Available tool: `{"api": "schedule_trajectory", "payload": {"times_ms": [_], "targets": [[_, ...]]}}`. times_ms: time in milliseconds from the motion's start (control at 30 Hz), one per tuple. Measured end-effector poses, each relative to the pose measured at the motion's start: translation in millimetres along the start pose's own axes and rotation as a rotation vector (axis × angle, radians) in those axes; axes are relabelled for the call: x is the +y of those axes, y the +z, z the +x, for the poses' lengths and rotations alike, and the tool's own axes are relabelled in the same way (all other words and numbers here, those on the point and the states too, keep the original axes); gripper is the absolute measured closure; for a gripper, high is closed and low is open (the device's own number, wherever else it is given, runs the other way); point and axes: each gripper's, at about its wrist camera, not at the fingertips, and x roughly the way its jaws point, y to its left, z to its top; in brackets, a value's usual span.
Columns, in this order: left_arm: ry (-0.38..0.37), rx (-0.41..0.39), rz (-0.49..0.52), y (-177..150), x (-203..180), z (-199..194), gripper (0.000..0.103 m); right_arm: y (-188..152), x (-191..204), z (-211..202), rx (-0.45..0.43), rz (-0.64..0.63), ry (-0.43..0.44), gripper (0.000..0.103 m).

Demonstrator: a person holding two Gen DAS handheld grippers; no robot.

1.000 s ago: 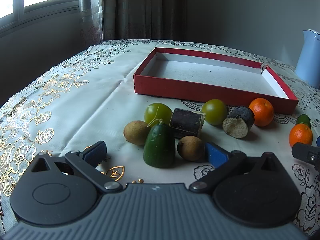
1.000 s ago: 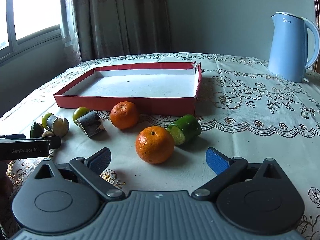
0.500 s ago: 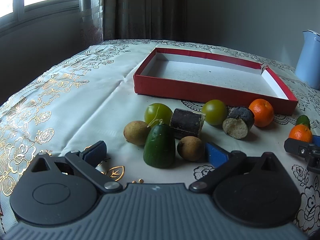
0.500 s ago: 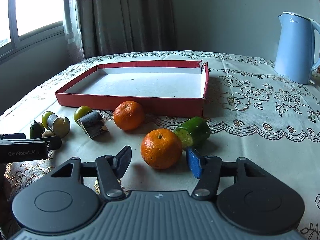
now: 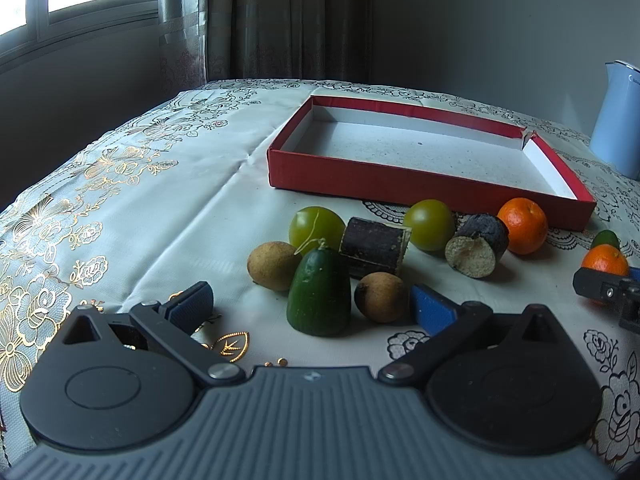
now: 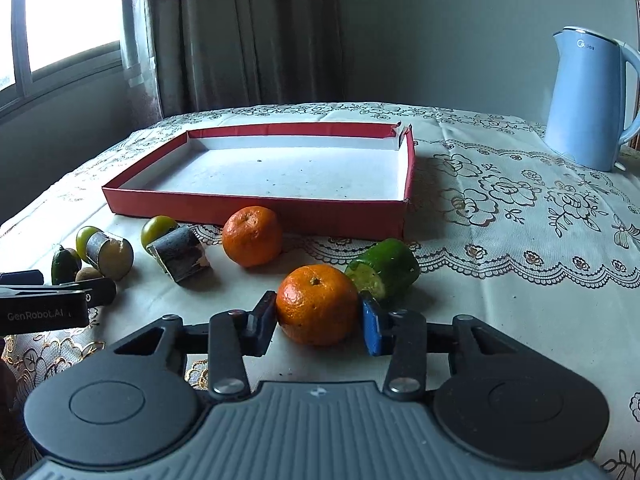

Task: Organize fruits
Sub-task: 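Carry the tangerine into the red box and open the right gripper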

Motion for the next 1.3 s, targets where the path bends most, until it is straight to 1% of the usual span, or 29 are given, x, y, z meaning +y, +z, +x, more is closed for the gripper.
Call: {"api": "schedule_trajectory", "payload": {"times_ms": [133,267,367,467,533,633,733,800,900,933,967,1000,1067,1167,1233,1300], "targets": [[0.001,0.0,0.001,0,-1,0,0.0,11,2,-14,-0.054,0.007,0.029,0.061],[0.002,0.0,0.002,0,-2,0,0.0,32,5,-16,-0.103,-0.016,0.028,0.061],[0.002,0.0,0.002,0,-2,0,0.0,55,5,-5,-0.133,-0.029,0.034,0.061],[0.003,0.0,0.002,0,-2,0,0.0,74,8,14,-0.151,-0.058,0.003,0.061],[0.001,0.0,0.001,0,-1,0,0.0,85,3,33,-0.136,-0.041,-0.006,0.061],[0.001,0.0,0.001,0,-1,0,0.0,93,-3,63,-0.089,-0.024,-0.026,0.061],[0.001,0.0,0.0,0,-1,0,0.0,91,-9,88,-0.043,-0.01,-0.053,0.061],[-0.001,0.0,-0.001,0,-2,0,0.0,87,-14,99,-0.018,0.02,-0.062,0.06],[-0.003,0.003,0.0,0,-2,1,0.0,84,-18,107,0.026,0.035,-0.051,0.06],[-0.003,0.004,0.0,0,-1,1,0.0,83,-18,105,0.02,0.039,-0.056,0.057],[-0.004,0.004,0.0,0,-1,1,0.0,83,-19,101,0.008,0.044,-0.064,0.053],[-0.005,0.005,0.0,0,0,1,0.0,85,-20,93,-0.025,0.056,-0.072,0.05],[-0.006,0.008,0.003,0,0,1,0.0,85,-21,73,-0.091,0.059,-0.064,0.039],[-0.008,0.013,0.006,0,1,2,0.0,76,-20,33,-0.165,0.052,-0.025,0.028],[-0.011,0.015,0.006,1,1,3,0.0,62,-20,12,-0.183,0.036,0.0,0.023],[-0.019,0.016,0.001,1,3,3,0.0,43,-20,-5,-0.193,0.013,-0.001,0.023]]}}
